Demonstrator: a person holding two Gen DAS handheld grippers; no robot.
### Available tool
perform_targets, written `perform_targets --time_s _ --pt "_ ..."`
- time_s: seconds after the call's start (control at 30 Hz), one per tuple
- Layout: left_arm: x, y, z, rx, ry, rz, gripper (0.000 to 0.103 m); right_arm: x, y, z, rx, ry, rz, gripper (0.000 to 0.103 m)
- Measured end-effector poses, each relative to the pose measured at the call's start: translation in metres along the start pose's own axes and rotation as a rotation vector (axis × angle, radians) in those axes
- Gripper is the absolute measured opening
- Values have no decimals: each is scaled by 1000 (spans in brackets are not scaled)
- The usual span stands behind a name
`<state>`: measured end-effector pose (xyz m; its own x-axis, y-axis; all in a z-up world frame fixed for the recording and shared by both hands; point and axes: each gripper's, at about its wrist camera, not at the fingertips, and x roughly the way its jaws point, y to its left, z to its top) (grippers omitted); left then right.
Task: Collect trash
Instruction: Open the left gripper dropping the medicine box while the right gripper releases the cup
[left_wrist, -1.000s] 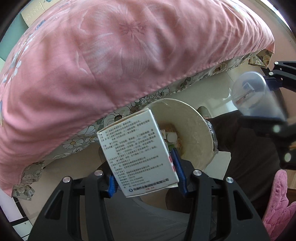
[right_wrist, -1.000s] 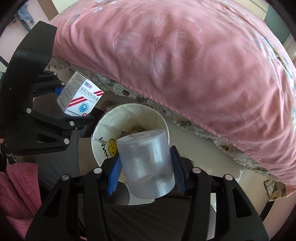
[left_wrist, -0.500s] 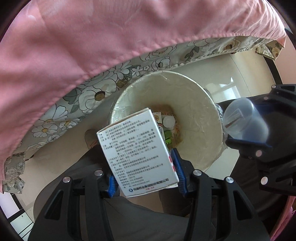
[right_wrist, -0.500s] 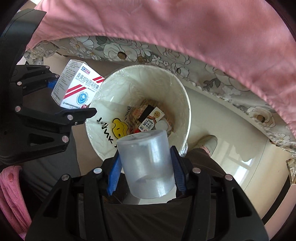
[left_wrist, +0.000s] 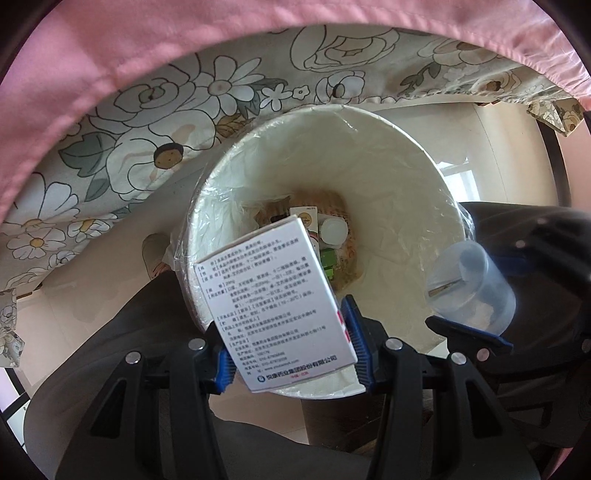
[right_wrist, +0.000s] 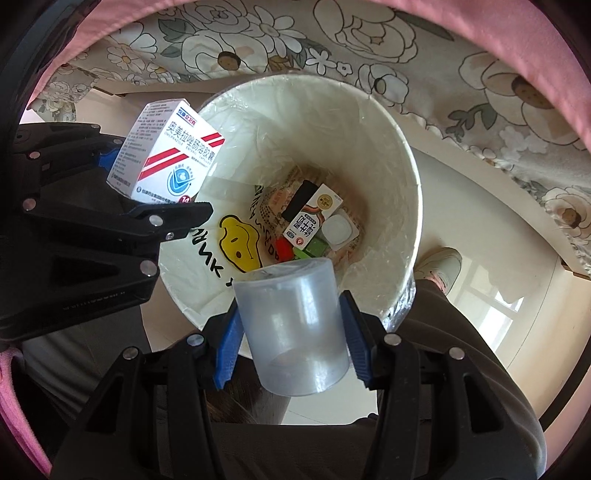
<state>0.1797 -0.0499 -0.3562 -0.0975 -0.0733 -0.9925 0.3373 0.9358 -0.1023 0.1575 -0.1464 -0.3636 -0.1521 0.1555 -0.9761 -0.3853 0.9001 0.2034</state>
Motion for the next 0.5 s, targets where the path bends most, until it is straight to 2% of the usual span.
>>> perform_targets --time_s 0.5 --pt "54 13 19 -106 88 -84 53 53 -14 21 120 66 73 52"
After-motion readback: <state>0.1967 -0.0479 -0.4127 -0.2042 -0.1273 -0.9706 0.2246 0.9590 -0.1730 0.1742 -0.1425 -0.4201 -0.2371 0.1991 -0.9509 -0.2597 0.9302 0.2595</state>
